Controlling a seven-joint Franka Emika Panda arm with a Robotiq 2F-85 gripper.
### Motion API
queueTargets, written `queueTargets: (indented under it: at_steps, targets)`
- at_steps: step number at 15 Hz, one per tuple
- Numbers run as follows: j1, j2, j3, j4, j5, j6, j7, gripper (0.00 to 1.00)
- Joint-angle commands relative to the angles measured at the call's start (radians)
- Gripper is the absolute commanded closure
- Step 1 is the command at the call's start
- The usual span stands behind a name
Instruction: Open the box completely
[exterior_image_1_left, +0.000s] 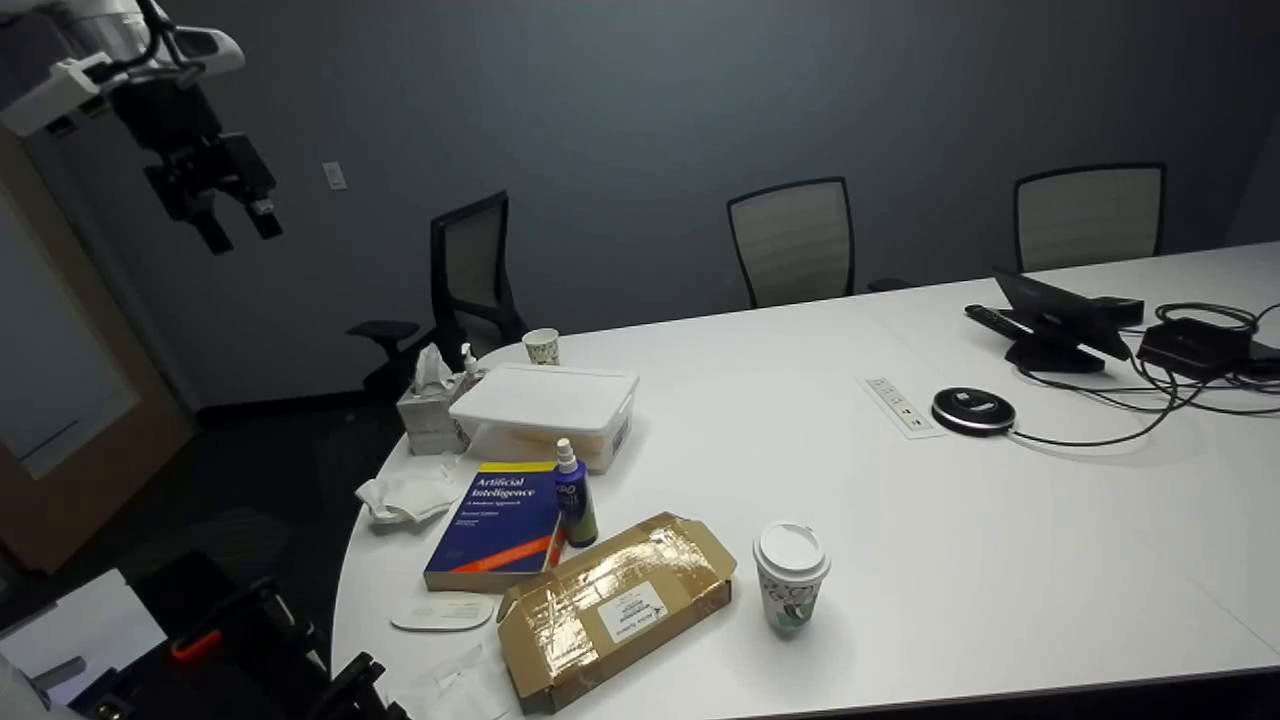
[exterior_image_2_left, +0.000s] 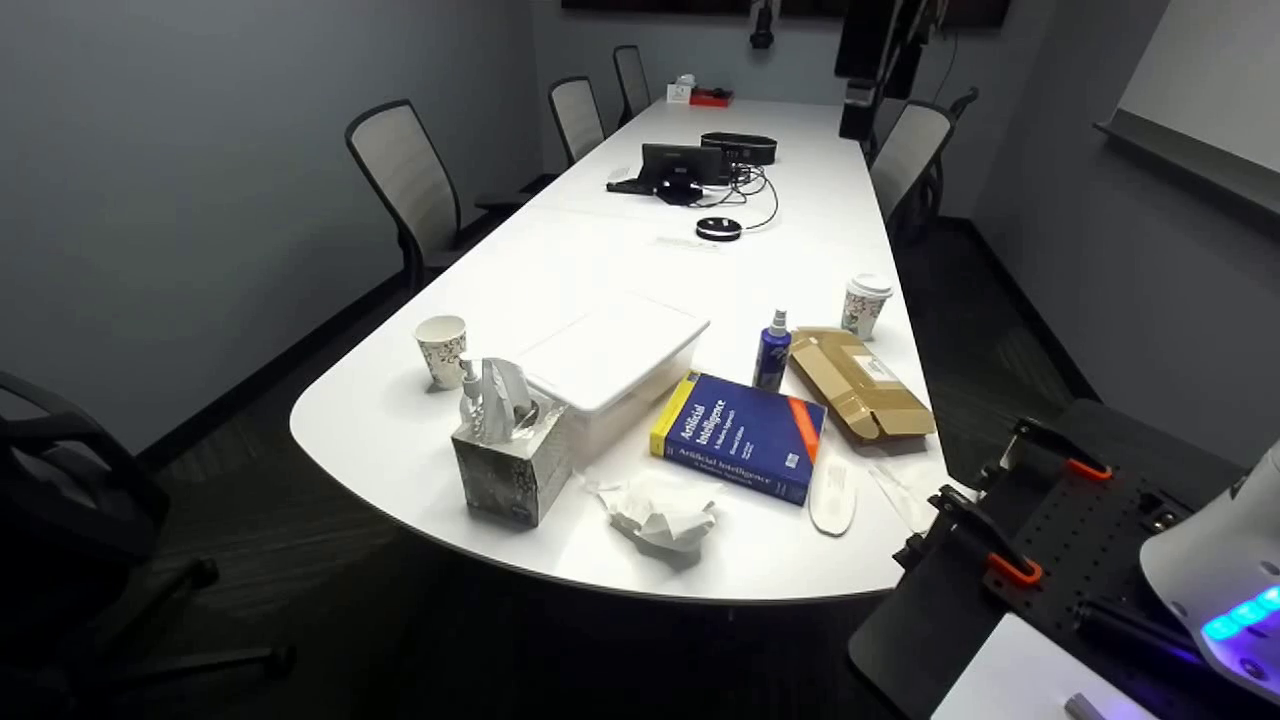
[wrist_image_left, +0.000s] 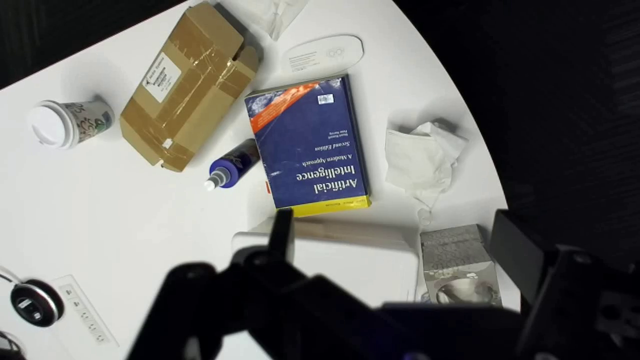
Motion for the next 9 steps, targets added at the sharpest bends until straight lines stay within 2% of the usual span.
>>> queueTargets:
  at_steps: [1, 5, 9]
  targets:
    - [-0.037, 0.052, -0.019, -0.003, -0.069, 0.009, 0.111, 0.00]
    - [-0.123, 0.175, -0.020, -0.024, -0.230, 0.047, 0.304, 0.00]
    - [-0.176, 0.366, -0.033, -0.034, -0.417, 0.100, 0.576, 0.00]
